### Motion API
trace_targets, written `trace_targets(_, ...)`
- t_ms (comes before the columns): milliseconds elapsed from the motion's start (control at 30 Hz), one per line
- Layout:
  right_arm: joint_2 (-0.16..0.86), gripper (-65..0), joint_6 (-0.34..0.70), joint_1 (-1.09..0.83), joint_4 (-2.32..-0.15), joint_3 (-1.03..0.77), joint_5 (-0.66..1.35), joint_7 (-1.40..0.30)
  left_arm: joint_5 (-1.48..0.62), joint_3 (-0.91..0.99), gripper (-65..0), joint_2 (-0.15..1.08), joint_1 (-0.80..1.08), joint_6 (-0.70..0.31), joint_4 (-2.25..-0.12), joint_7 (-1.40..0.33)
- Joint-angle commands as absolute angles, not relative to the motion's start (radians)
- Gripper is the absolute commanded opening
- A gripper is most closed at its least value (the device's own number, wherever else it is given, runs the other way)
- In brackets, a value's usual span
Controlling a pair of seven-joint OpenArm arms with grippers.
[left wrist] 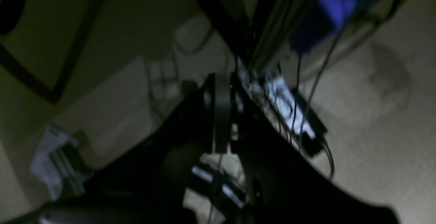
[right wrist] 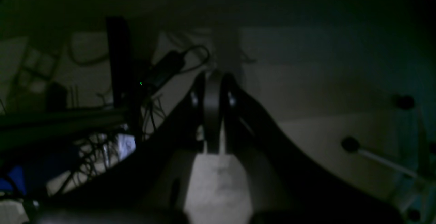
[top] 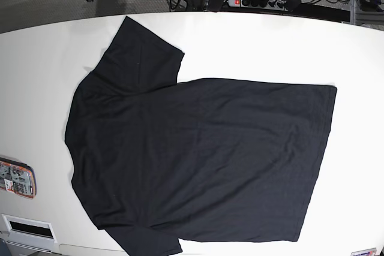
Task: Fold the T-shirt properly
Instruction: 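Move both grippers out from rest toward the black T-shirt's shoulders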
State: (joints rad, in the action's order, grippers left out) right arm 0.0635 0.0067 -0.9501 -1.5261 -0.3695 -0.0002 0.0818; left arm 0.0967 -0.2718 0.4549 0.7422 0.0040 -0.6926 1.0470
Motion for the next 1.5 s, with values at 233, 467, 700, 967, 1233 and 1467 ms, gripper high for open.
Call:
trace_targets(233, 0.067, -65.0, 0.001, -0.961, -1.564, -0.38, 0.005, 0.255, 0.091, -0.153, -65.0, 0.46, 0.753, 0.008, -0.868, 1.067)
trace_targets(467, 0.067, -65.0, 0.001, -0.96, -1.552, -0.38, 0.005, 0.346, 0.091, -0.133, -65.0, 0.46, 0.786, 0.008, -1.07, 1.067)
trace_targets(700, 0.041, -65.0, 0.001, -0.96, -1.555, -0.38, 0.005, 0.367, 0.101, -0.142, -65.0, 0.46, 0.825, 0.008, -1.148, 1.067)
trace_targets(967, 0.041, -65.0, 0.001, -0.96, -1.563, -0.38, 0.005, 0.369, 0.099, -0.136, -65.0, 0.46, 0.837, 0.008, -1.201, 1.069)
trace_targets(1233, 0.041, -65.0, 0.001, -0.96, -1.566, -0.38, 0.005, 0.369, 0.096, -0.079, -65.0, 0.463, 0.869, 0.008, -1.348, 1.069)
trace_targets(1467, 0.044, -65.0, 0.001, -0.958, -1.704, -0.38, 0.005, 0.367, 0.093, 0.062, -65.0, 0.427, 0.886, 0.008, -1.481, 1.067)
